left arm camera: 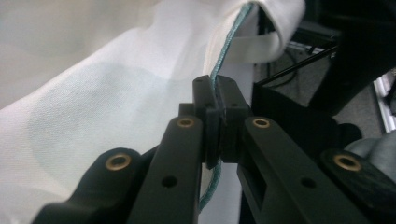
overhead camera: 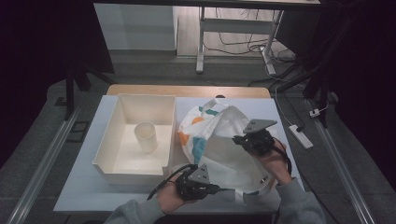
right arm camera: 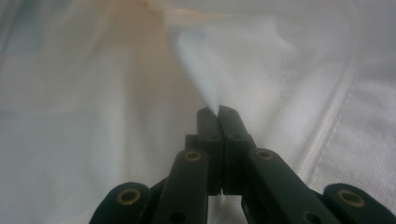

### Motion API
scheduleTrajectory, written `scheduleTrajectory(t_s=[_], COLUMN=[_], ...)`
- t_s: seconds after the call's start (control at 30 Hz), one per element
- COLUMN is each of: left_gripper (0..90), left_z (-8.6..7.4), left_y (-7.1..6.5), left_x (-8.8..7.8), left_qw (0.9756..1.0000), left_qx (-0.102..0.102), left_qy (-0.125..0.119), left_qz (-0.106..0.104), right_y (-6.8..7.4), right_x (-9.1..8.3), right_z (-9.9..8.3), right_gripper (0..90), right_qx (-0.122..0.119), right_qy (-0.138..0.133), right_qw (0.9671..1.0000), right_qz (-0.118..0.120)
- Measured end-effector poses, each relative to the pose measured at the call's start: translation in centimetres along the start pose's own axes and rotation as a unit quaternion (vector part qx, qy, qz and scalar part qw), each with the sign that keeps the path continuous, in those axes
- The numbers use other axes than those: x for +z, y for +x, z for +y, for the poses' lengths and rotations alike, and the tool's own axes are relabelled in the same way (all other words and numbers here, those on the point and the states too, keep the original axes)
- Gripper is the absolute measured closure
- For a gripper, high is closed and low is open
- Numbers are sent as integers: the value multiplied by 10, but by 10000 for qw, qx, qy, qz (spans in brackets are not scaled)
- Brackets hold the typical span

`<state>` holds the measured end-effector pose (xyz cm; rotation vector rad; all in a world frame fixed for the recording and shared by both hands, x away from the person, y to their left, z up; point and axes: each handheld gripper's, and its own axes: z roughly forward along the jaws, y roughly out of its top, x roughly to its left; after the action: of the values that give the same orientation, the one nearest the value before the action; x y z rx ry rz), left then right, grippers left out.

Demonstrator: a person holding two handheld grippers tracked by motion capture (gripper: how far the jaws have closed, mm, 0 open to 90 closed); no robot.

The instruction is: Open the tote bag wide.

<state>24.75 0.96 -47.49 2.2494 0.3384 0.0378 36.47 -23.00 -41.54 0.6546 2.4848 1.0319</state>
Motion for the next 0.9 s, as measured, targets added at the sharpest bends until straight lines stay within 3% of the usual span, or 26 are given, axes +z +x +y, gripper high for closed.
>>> scheduleTrajectory(t_s=[0.07,0.17,0.23,0.4,0.7,0.9], left_gripper=[881,881,881,881,881,881], left_z=[1,2,2,4,4,4], left_y=[0,3,5,8,13,16], left_x=[-2,-3,-3,0,2,6], left_qw=[10000,10000,10000,9999,9998,9996], left_qx=[4,-9,-26,-61,-119,-156], left_qy=[-26,-48,-47,-64,-32,24], left_qz=[27,57,72,113,159,223], right_y=[-14,-29,-38,-51,-65,-75], right_x=[-1,4,10,23,39,61], right_z=[1,3,3,-2,-12,-21], right_gripper=[889,889,888,888,887,887], right_qx=[274,476,536,663,844,889], right_qy=[-190,-246,-224,-147,-38,257], right_qw=[9994,9982,9973,9958,9947,9942], right_qz=[-57,-284,-459,-619,-595,-552])
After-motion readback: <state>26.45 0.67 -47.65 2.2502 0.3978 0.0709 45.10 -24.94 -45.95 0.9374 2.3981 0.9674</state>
